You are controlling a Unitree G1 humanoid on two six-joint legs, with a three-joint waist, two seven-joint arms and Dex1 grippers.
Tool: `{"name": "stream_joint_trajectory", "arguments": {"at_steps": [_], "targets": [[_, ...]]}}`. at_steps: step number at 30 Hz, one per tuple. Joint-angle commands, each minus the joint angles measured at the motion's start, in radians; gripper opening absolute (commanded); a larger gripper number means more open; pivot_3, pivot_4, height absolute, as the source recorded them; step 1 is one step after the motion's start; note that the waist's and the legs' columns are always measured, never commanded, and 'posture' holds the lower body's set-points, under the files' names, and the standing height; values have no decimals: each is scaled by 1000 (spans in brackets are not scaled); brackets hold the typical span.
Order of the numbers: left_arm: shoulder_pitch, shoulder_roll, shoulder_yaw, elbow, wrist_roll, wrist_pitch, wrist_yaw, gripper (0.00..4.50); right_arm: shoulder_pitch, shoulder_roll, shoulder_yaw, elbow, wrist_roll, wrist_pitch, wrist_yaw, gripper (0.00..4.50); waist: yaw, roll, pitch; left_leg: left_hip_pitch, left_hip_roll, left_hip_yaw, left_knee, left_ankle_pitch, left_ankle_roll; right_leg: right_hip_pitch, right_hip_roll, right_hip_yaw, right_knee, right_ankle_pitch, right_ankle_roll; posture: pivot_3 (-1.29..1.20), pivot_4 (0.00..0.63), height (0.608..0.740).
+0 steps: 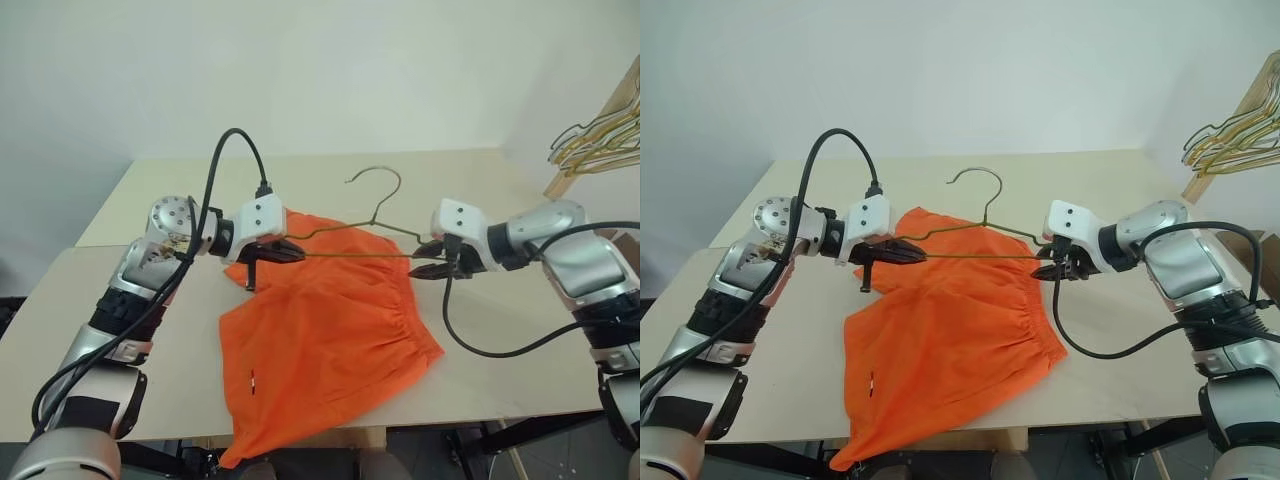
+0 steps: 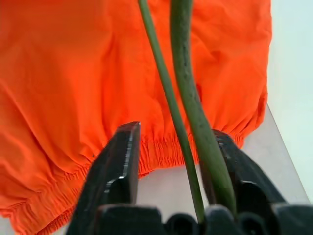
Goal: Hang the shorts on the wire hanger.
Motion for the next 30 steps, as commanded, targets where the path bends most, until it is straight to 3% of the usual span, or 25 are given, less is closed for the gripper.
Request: {"name": "stream_joint_trajectory", "arguments": {"at_steps": [1,3,9,17,24,25,30], "targets": [[-12,8,11,-18,-2,-27,-12,0,-22,-14,-52,-46,-8,-6,20,726,-1,0,0,0,0,0,0,0,0,0,0,0,0,0,0,-60,0,740],[-12,9,-5,-12,17,-51,-17,0,-6,-19,-61,-77,-1,0,28,34,-2,0,0,0,0,0,0,0,0,0,0,0,0,0,0,-64,0,740],[-8,3,-16,0,25,-100,-42,0,68,-40,-96,-181,29,28,42,34,-2,0,0,0,0,0,0,0,0,0,0,0,0,0,0,-76,0,740],[-18,-1,20,116,16,-196,-59,2130,300,-109,-245,-367,125,129,25,0,2,0,0,0,0,-1,0,0,0,0,0,-1,0,0,0,-88,0,740],[-9,19,105,178,-59,-190,-76,4288,725,-152,-553,-537,245,332,-58,0,2,0,0,-2,0,-1,0,0,1,0,0,-1,-1,0,0,-108,11,740],[0,18,118,169,-74,-178,-75,4476,789,-142,-602,-545,255,366,-74,0,3,0,0,-1,0,-1,1,0,1,1,0,-1,-1,0,0,-110,12,740],[77,10,166,51,-182,-144,-116,4476,1031,-72,-824,-564,368,591,-122,0,6,0,-1,0,0,-1,0,-1,1,2,1,-1,-1,0,0,-109,20,740]]}}
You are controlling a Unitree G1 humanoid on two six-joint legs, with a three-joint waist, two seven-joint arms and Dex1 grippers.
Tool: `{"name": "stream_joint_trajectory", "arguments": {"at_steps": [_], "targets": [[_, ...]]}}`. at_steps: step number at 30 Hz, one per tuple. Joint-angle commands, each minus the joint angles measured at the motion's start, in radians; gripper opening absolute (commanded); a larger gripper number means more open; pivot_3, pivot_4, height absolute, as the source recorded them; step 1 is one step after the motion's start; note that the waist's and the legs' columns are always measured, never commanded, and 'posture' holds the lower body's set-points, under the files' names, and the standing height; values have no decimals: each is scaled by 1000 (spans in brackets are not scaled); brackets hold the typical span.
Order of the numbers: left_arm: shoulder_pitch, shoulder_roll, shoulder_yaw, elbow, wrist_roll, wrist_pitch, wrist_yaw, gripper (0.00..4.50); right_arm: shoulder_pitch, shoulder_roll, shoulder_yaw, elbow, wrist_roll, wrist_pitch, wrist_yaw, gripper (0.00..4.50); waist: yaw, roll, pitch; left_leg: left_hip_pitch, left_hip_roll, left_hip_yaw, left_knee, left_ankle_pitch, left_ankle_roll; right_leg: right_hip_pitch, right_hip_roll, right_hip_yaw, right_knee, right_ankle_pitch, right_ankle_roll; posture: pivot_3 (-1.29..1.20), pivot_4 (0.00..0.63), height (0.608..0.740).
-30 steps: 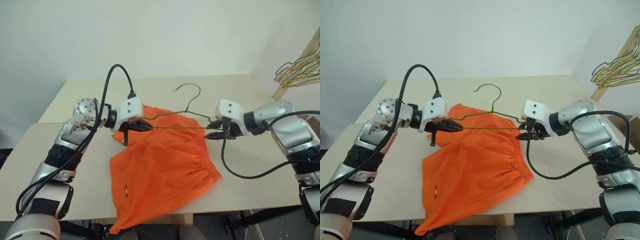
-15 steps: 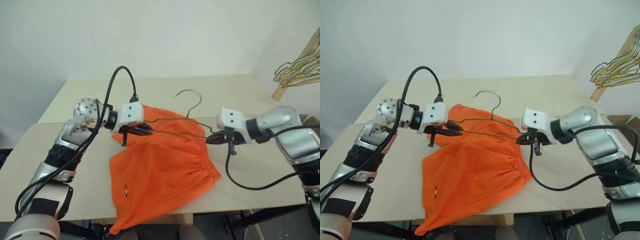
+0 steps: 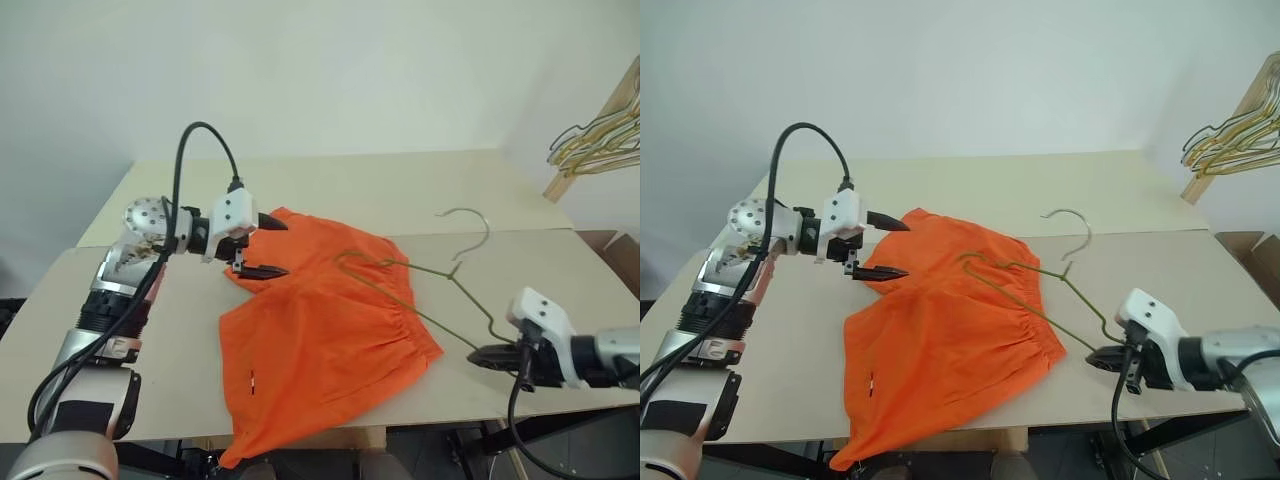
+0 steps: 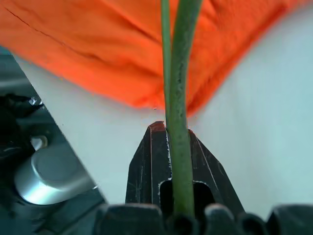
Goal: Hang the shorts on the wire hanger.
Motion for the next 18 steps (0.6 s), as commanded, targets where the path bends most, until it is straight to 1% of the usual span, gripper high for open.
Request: {"name": "stream_joint_trajectory", "arguments": {"at_steps": [1,4,7,10,13,15,18], "targets": [[47,7,43,-135,-115,32,-63,4476,97,44,-187,-18,121,206,-27,0,2,0,0,0,0,0,-1,0,0,1,0,0,-1,0,0,-109,21,740],[85,2,57,-205,-172,59,-72,4476,118,82,-254,29,174,338,-76,0,0,0,0,1,0,0,-1,0,0,1,0,0,0,0,0,-114,18,740],[106,-10,62,-248,-204,72,-61,4476,95,83,-249,84,198,457,-130,0,0,1,-2,2,0,1,-1,0,0,3,0,1,-1,0,0,-119,14,740],[106,12,40,-272,-223,124,-97,4476,52,61,-205,120,228,529,-143,0,-3,3,-4,2,0,2,-1,0,0,3,1,1,-1,0,0,-120,12,740],[116,13,38,-290,-221,134,-91,4476,32,36,-158,145,248,564,-141,0,-4,3,-4,2,0,2,-2,0,1,3,1,1,-2,0,0,-115,10,740],[121,14,40,-297,-221,135,-89,4476,31,31,-154,146,269,566,-130,0,-3,3,-4,2,0,2,-2,0,1,3,1,1,-2,0,0,-110,10,740],[127,14,44,-302,-217,135,-79,4476,46,-11,-149,134,322,577,-79,0,0,3,-4,2,0,2,-2,0,1,3,1,1,-3,0,0,-105,11,740]]}}
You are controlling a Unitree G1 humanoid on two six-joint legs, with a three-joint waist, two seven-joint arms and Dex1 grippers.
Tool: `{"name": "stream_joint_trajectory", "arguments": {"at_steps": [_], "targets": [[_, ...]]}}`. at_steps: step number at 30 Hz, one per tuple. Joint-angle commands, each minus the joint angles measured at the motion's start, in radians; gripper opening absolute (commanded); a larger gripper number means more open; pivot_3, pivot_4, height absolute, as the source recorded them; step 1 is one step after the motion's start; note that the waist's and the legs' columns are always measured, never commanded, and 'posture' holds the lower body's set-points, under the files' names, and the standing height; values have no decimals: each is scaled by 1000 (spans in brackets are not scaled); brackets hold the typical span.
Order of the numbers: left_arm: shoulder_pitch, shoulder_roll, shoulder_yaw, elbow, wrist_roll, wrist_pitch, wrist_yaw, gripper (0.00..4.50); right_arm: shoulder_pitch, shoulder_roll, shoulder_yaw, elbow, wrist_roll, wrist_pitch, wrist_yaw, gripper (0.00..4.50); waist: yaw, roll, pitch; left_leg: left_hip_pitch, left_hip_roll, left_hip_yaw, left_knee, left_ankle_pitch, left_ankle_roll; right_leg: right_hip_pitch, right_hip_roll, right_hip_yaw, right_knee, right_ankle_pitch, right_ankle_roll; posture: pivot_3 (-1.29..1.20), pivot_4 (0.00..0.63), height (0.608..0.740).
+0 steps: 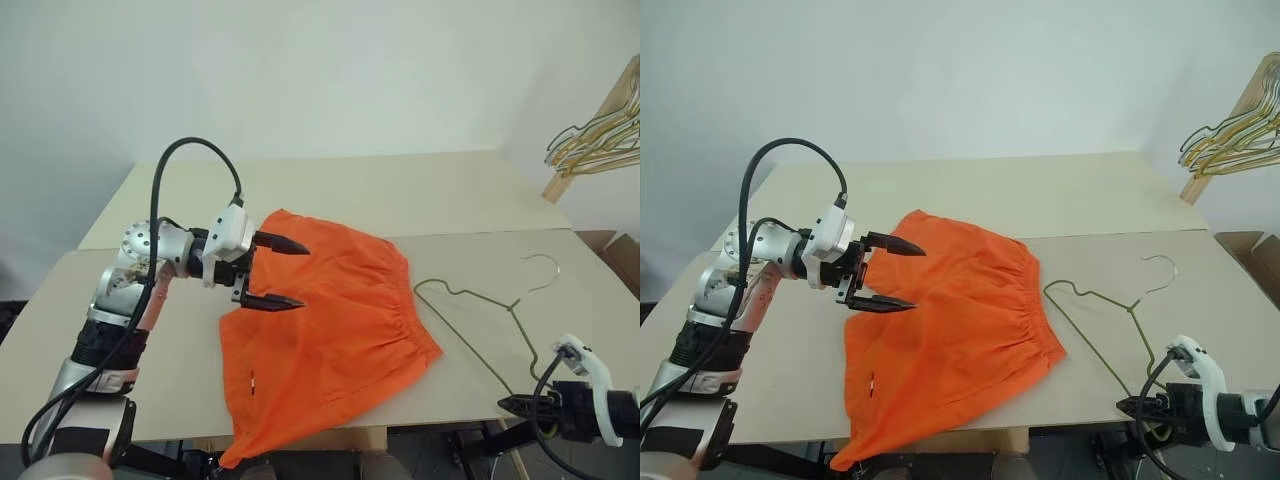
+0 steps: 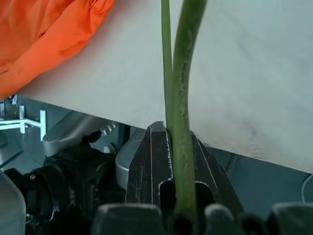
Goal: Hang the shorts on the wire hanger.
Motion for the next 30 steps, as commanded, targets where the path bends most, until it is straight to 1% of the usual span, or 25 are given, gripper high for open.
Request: {"name": "stream_joint_trajectory", "arguments": {"at_steps": [1,10,14,17,20,22,27,30], "targets": [[-5,12,17,-27,-8,0,12,4476,10,-65,-9,-22,77,11,71,0,1,0,0,0,0,0,0,0,0,0,0,0,0,0,0,-105,11,740],[8,17,19,-42,-11,5,27,4476,22,-129,-17,16,155,-19,153,0,12,-1,0,0,0,1,0,0,0,0,0,0,0,0,0,-86,22,740],[9,21,21,-44,-6,2,33,4476,-18,-125,-8,44,176,-19,150,0,22,-2,0,0,0,1,0,0,1,0,1,0,-1,0,0,-78,21,740],[18,25,22,-49,-5,0,34,4476,-45,-112,53,51,166,-31,138,0,26,-2,0,0,0,1,0,0,1,0,0,0,-1,0,0,-71,21,740],[22,31,20,-60,1,-5,43,4476,-180,-39,118,162,116,-2,25,0,22,-4,0,0,1,1,-1,0,1,0,1,0,-1,0,0,-64,21,740],[22,33,21,-69,0,-1,50,4476,-211,-36,143,194,122,-7,36,0,25,-3,0,0,0,1,0,0,0,0,0,1,0,0,0,-51,17,740],[22,50,25,-70,3,-6,53,4476,-207,-93,234,184,146,-26,115,0,49,-2,0,-1,0,1,-1,0,1,-2,0,0,-1,0,0,-36,16,740],[28,56,27,-75,2,-5,59,4476,-226,-103,265,226,145,-40,144,0,54,-3,-1,0,0,1,-1,0,1,-2,0,0,-1,0,0,-26,14,740]]}}
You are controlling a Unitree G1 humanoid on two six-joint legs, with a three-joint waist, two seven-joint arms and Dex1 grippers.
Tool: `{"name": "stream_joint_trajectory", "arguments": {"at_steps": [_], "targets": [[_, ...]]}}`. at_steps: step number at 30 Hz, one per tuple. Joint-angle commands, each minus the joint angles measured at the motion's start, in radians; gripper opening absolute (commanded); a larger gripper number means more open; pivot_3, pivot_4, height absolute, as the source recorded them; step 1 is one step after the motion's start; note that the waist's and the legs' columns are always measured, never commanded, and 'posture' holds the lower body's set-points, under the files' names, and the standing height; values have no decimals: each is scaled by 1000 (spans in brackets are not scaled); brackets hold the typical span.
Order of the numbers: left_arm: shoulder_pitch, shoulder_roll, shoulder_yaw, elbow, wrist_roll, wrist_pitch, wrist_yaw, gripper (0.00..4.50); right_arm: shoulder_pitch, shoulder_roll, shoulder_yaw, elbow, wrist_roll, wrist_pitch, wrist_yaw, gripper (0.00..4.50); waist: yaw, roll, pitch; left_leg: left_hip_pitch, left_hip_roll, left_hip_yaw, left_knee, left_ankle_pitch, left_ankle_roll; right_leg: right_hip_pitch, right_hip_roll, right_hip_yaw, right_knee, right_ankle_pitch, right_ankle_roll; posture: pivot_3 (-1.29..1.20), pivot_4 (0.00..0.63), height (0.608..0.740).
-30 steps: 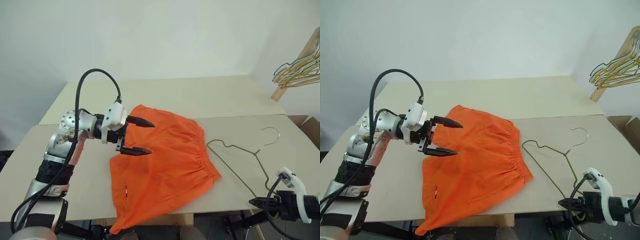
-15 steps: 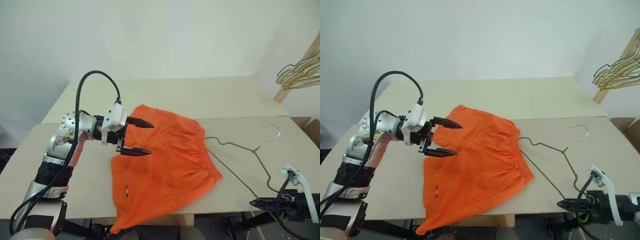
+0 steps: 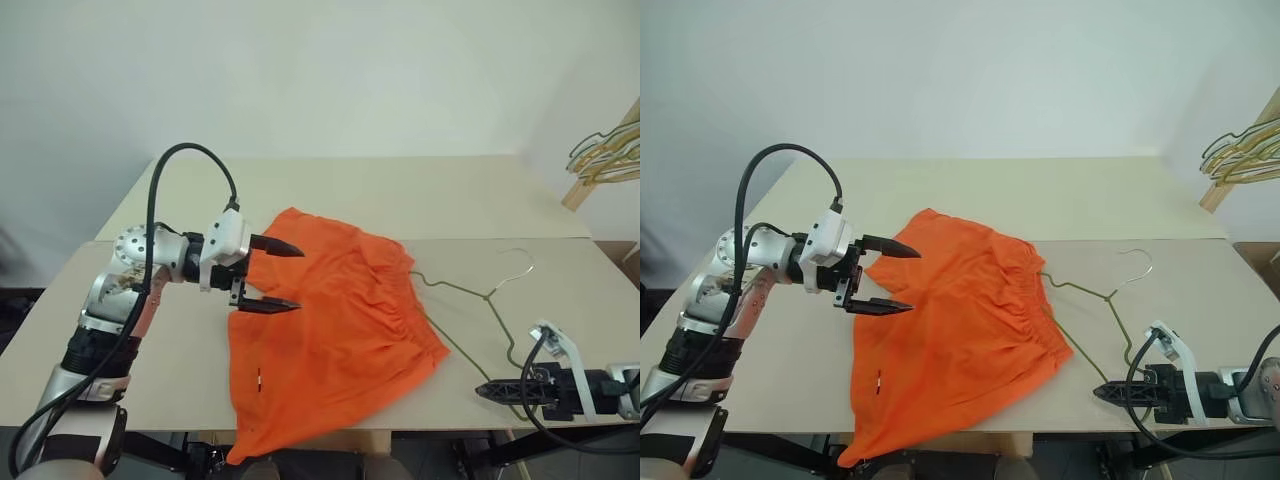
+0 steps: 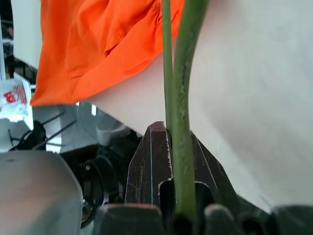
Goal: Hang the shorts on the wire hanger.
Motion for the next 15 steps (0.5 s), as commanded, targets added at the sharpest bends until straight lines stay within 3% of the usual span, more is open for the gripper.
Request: {"name": "stream_joint_trajectory", "arguments": {"at_steps": [1,4,11,15], "targets": [[-4,14,25,-33,-2,-11,13,4476,-31,-24,21,23,27,-32,62,0,3,0,0,0,0,0,0,0,0,0,0,0,0,0,0,-19,15,740],[-3,19,22,-34,1,-15,16,4476,-75,-35,65,16,26,-38,86,0,6,0,0,0,0,0,0,0,0,0,0,0,0,0,0,-16,15,740],[-17,26,28,-27,4,-16,18,4476,-246,66,155,198,-71,-4,-57,0,6,-1,0,0,0,0,0,0,0,0,0,0,0,0,0,1,17,740],[-11,34,27,-34,10,-22,18,4476,-234,57,205,160,-56,-13,-20,0,22,-1,0,0,0,0,-1,0,0,-2,0,0,0,0,0,13,19,740]]}}
